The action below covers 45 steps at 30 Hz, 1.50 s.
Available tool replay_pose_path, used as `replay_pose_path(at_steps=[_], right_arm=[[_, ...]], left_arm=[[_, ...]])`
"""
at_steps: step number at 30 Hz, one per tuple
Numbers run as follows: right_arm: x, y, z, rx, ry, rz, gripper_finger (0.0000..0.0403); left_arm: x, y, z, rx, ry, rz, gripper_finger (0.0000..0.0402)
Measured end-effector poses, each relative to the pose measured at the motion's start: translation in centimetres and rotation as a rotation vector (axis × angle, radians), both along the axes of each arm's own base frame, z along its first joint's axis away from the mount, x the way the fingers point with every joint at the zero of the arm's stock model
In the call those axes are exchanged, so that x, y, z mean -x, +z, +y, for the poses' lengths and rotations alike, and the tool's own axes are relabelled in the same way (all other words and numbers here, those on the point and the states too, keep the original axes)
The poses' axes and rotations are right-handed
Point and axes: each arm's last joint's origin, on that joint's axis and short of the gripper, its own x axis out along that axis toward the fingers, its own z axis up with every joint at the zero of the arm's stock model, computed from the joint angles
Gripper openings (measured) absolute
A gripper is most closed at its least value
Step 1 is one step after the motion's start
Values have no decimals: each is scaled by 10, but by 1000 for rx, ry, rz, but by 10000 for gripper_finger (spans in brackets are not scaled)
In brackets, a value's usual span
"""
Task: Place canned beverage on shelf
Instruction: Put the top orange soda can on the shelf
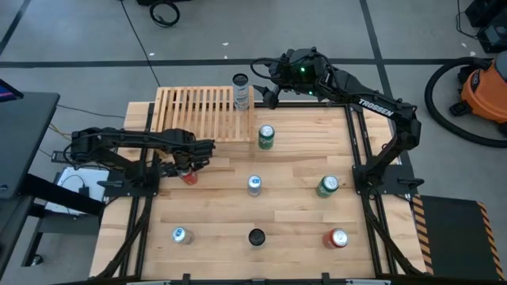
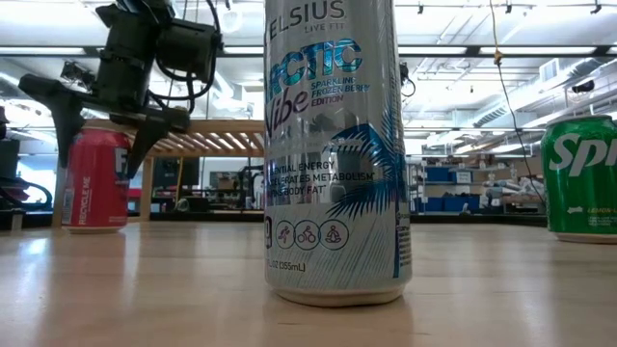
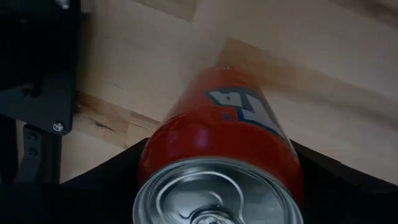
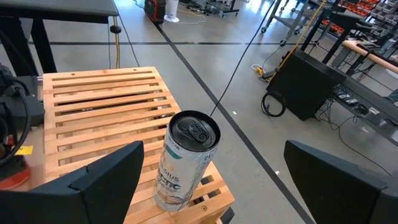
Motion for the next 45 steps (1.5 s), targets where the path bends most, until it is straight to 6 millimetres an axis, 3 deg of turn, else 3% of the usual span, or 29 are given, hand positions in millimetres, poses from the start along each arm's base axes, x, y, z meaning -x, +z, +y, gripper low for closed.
replay_pose_path(at_steps=[8, 19, 26, 30, 36, 45], right_arm=[[1, -2, 0, -1, -18, 21, 398], [2, -5, 0, 9, -16, 76, 398], [4, -8, -1, 16, -54, 108, 398], [4, -8, -1, 15, -55, 109, 398], [4, -9, -1, 12, -58, 117, 398], [6, -11, 0, -21, -69, 125, 398]], left_arm=[[1, 5, -2, 57, -181, -90, 311], [18, 31, -5, 65, -402, -252, 310], [23, 49, 6, 44, -494, -364, 310], [17, 73, 16, -26, -581, -448, 310], [12, 125, 28, -171, -645, -585, 311], [24, 188, 34, -341, -690, -679, 313]])
